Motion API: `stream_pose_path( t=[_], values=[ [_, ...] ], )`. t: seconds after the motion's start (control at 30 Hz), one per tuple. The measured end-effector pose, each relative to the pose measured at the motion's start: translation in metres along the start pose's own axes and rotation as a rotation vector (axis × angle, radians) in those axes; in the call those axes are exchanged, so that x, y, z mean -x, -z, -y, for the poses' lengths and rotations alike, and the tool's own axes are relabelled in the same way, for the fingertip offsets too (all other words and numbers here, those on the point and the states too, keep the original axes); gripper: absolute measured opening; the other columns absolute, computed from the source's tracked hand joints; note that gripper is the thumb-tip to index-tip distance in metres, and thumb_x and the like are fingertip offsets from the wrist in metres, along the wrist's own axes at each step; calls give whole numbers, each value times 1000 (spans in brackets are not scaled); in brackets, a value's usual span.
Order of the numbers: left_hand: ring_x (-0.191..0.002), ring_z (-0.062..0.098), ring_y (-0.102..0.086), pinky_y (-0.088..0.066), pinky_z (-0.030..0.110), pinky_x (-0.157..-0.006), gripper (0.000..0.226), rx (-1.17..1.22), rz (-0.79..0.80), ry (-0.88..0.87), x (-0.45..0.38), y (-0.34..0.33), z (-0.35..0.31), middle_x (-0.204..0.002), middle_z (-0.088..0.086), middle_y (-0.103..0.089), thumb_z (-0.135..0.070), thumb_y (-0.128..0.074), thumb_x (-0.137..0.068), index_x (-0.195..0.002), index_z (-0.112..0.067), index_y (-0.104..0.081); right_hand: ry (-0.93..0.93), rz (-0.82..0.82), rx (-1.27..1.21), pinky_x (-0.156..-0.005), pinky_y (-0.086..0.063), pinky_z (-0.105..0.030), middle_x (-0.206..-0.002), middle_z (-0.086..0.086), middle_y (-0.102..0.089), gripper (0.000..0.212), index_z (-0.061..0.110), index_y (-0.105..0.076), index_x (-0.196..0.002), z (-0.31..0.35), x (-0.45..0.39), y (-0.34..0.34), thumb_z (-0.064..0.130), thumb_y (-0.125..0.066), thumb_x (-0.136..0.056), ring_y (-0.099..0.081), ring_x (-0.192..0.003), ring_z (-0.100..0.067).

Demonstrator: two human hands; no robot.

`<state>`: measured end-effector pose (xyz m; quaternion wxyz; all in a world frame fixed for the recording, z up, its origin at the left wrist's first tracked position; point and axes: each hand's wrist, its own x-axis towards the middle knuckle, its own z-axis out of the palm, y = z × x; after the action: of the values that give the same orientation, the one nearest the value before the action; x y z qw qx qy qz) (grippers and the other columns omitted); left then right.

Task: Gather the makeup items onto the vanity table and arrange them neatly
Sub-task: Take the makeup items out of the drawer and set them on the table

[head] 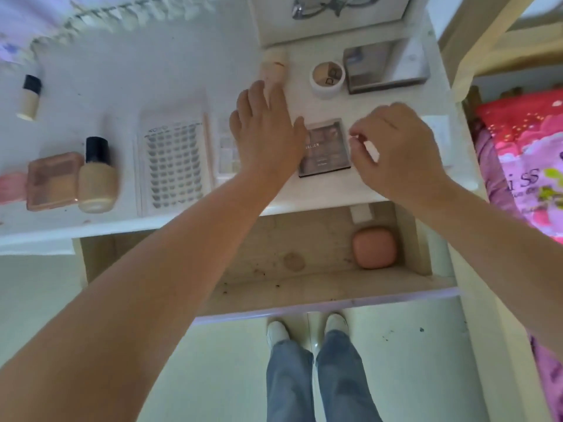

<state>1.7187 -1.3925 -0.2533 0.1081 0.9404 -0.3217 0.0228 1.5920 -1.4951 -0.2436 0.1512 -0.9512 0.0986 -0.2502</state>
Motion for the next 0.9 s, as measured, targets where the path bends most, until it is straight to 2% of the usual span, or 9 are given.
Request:
stream_pose_path(
  t=[0.1,0.17,0.23,0.3,0.4,0.5,0.6,0.73,0.9],
  values=[
    [-95,35,-57,-48,39,-75,32,131,-170,-368,69,-8,1,-106,21,-62,-11,-56,-73,-103,-1,-63,-24,246,-171,-48,-51,-30,-62,-14,-64,22,-1,-65,-72,15,69,3,12,-50,-79,-59,-52,-26],
    [-87,29,-58,-50,33,-69,29,124,-20,-564,118,-18,3,-96,16,-66,-15,-49,-71,-90,-5,-67,-102,543,-58,-62,-53,-33,-85,-16,-66,22,2,-64,-89,15,102,-11,20,-57,-81,-63,-77,-30],
    [-94,28,-56,-49,32,-73,32,66,313,-498,148,-30,2,-106,14,-62,-17,-44,-75,-96,-6,-64,-405,825,109,-84,-46,-38,-119,-17,-49,50,7,-48,-119,5,116,-32,37,-60,-82,-47,-110,-33],
    [-111,27,-44,-40,35,-85,33,25,584,-244,163,-47,3,-123,11,-50,-18,-43,-84,-114,-8,-54,-693,946,130,-92,-41,-42,-129,-21,-35,70,6,-31,-131,-1,117,-49,43,-61,-80,-37,-117,-37],
    [-113,29,-39,-36,36,-88,33,48,679,-3,168,-58,-1,-123,12,-47,-19,-42,-87,-118,-8,-50,-761,949,183,-89,-42,-42,-132,-25,-28,64,2,-20,-135,-2,118,-72,30,-51,-88,-36,-117,-41],
    [-115,30,-39,-36,38,-90,33,18,718,60,169,-59,-6,-123,13,-48,-21,-42,-88,-118,-8,-49,-798,942,191,-84,-45,-40,-132,-25,-27,64,4,-19,-135,3,120,-76,25,-53,-85,-36,-116,-42],
    [-118,30,-40,-38,39,-90,36,-6,721,90,165,-61,-6,-126,14,-46,-23,-44,-89,-121,-8,-47,-699,830,130,-81,-43,-38,-127,-19,-32,69,10,-30,-129,3,120,-55,34,-64,-75,-37,-113,-38],
    [-123,32,-35,-38,41,-94,44,62,741,37,154,-72,-25,-132,15,-40,-19,-48,-88,-129,-7,-38,-456,703,129,-76,-34,-33,-122,-15,-41,73,15,-44,-123,-1,139,-3,38,-69,-59,-41,-106,-33],
    [-135,30,-20,-30,41,-104,54,138,621,-148,118,-102,-73,-147,9,-22,-12,-50,-85,-136,-16,-32,-625,590,93,-83,-39,-39,-125,-16,-45,68,13,-48,-126,-23,160,34,27,-69,-62,-40,-106,-35]
  ],
)
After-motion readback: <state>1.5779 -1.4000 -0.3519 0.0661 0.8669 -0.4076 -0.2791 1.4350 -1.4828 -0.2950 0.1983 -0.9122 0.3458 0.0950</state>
